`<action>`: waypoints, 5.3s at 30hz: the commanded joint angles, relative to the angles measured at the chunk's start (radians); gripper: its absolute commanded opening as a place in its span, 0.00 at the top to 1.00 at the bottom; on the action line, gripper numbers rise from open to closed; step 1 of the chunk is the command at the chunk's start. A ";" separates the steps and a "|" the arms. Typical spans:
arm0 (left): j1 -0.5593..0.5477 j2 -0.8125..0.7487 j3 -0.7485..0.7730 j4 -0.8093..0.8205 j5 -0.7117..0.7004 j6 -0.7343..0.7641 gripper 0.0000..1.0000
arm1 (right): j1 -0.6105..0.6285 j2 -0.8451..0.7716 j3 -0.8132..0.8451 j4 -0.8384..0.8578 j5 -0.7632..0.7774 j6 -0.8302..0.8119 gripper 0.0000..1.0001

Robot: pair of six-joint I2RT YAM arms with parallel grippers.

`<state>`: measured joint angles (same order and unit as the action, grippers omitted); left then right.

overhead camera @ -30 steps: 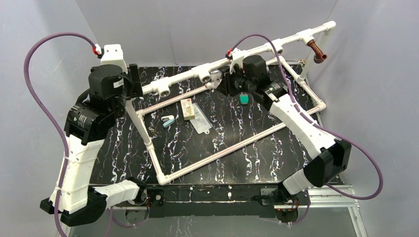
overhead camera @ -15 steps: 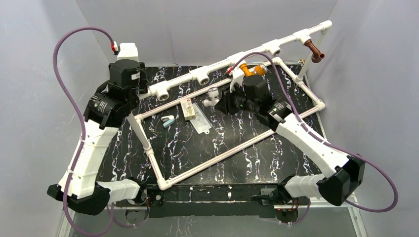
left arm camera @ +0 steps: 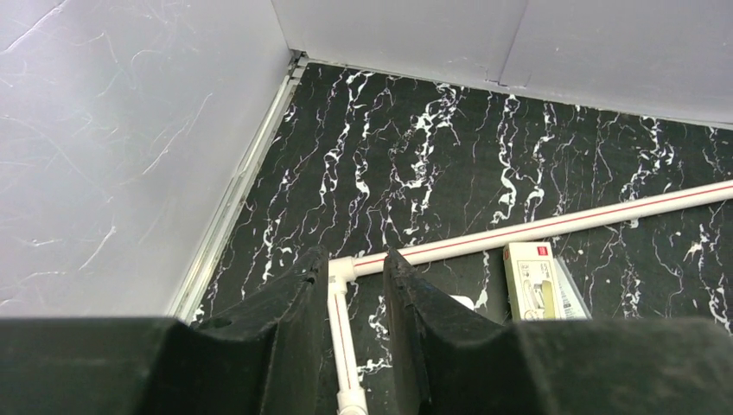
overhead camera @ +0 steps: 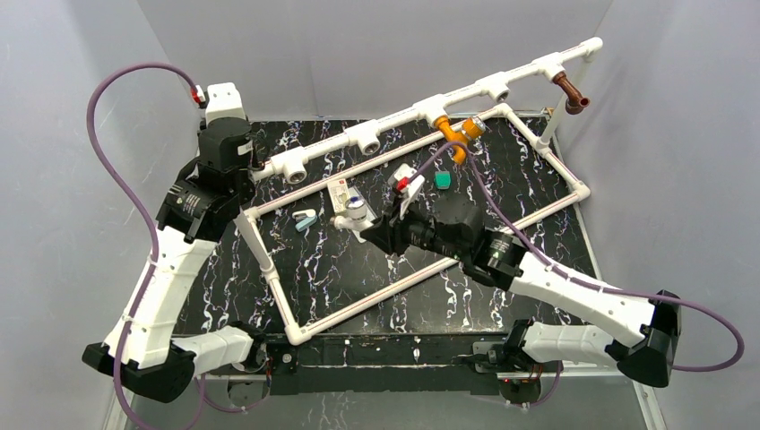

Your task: Install the water faucets

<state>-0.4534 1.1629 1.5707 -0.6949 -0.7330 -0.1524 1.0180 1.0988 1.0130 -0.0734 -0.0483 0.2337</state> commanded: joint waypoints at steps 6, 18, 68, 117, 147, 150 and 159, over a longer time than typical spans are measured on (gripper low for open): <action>0.043 0.028 -0.110 -0.107 0.020 0.006 0.74 | 0.155 -0.054 -0.053 0.338 0.259 -0.049 0.99; 0.067 0.057 -0.141 0.010 0.041 -0.026 0.84 | 0.242 0.005 -0.021 0.465 0.325 -0.100 0.99; 0.067 -0.025 -0.387 0.086 0.051 -0.050 0.89 | 0.536 0.401 0.134 1.097 0.944 -1.154 0.99; 0.067 -0.008 -0.390 0.084 0.086 -0.049 0.94 | 0.536 0.500 0.277 0.889 0.984 -1.046 0.99; 0.066 -0.019 -0.393 0.078 0.099 -0.048 0.99 | 0.494 0.464 0.228 0.986 1.069 -0.406 0.99; 0.066 -0.020 -0.396 0.078 0.101 -0.048 0.99 | 0.493 0.474 0.226 1.024 1.097 -0.351 0.99; 0.065 -0.019 -0.396 0.077 0.109 -0.049 1.00 | 0.493 0.498 0.245 1.017 1.147 -0.091 0.99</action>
<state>-0.3710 1.1156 1.2770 -0.2886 -0.6704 -0.1905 1.5562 1.5795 1.2289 0.8619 1.1084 -0.0460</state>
